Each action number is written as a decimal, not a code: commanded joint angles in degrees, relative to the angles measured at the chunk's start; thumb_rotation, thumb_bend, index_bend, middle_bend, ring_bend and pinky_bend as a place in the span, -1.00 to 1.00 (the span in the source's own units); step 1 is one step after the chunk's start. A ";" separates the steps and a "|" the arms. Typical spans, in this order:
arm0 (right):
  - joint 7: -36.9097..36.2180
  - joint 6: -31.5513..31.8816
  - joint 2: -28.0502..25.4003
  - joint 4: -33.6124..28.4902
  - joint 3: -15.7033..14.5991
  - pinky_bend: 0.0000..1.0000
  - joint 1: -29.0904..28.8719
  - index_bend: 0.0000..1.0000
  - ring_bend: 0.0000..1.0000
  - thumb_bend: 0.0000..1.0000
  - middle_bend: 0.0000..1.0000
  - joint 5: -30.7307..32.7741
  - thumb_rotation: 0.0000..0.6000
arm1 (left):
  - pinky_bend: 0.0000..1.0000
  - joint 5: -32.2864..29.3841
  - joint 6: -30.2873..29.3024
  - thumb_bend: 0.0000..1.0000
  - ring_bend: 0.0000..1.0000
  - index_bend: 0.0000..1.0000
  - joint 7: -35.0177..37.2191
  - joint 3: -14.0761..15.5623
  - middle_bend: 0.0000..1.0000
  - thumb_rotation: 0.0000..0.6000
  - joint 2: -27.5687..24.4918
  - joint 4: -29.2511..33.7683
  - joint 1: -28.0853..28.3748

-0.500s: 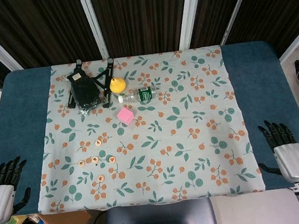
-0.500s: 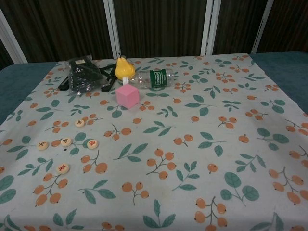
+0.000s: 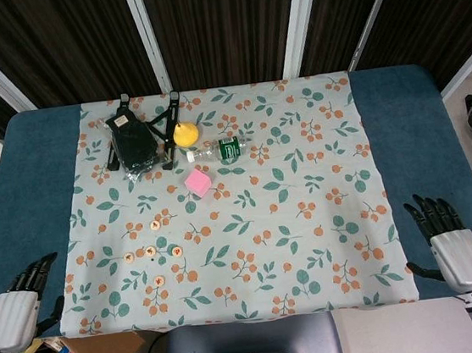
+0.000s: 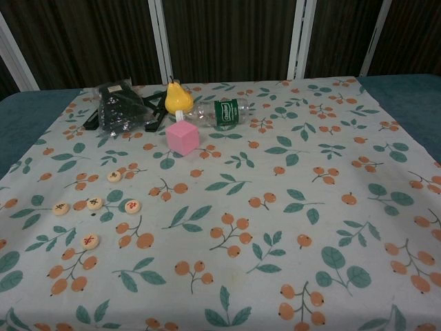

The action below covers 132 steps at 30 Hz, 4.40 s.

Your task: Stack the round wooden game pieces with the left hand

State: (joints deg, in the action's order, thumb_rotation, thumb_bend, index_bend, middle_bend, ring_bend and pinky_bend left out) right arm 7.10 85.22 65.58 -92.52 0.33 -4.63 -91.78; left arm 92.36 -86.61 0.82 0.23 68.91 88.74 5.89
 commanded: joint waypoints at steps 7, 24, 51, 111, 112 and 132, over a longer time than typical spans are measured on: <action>0.36 -0.23 -0.03 -0.17 -0.22 -1.00 0.05 -1.00 -1.00 -0.59 -1.00 -0.13 1.00 | 1.00 2.68 5.65 -0.13 1.00 -0.23 6.69 3.45 1.00 1.00 9.47 -2.23 2.13; -2.39 0.41 -1.38 -0.09 -0.54 -1.00 0.53 -1.00 -1.00 -0.59 -1.00 -0.65 1.00 | 1.00 -4.47 12.57 -0.16 1.00 -0.36 -2.72 -0.49 1.00 1.00 24.14 -9.31 5.70; -2.03 0.13 -1.49 -0.36 -0.79 -1.00 0.70 -1.00 -1.00 -0.59 -1.00 -0.91 1.00 | 1.00 -8.89 15.38 -0.17 1.00 -0.22 -3.05 -1.71 1.00 1.00 31.26 -16.91 7.92; -1.69 -0.05 -1.51 -0.61 -0.65 -1.00 0.94 -1.00 -1.00 -0.59 -1.00 -0.57 1.00 | 1.00 -20.66 18.51 -0.17 1.00 -0.05 -1.71 -10.14 1.00 1.00 27.44 -18.19 11.46; -1.72 -0.07 -1.51 -0.62 -0.64 -1.00 0.92 -1.00 -1.00 -0.59 -1.00 -0.58 1.00 | 1.00 -20.70 18.52 -0.17 1.00 -0.05 -1.61 -10.14 1.00 1.00 27.63 -18.41 11.52; -1.68 -0.31 -1.52 -0.60 -0.63 -1.00 0.80 -1.00 -1.00 -0.59 -1.00 -0.54 1.00 | 1.00 -22.36 19.47 -0.17 1.00 -0.10 -1.67 -10.68 1.00 1.00 30.33 -21.91 12.84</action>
State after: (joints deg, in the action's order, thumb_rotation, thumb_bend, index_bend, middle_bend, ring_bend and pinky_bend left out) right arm 5.42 84.90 64.06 -93.12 -0.31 -3.82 -92.32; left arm 70.02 -67.16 -0.83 -10.44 99.22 66.86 18.71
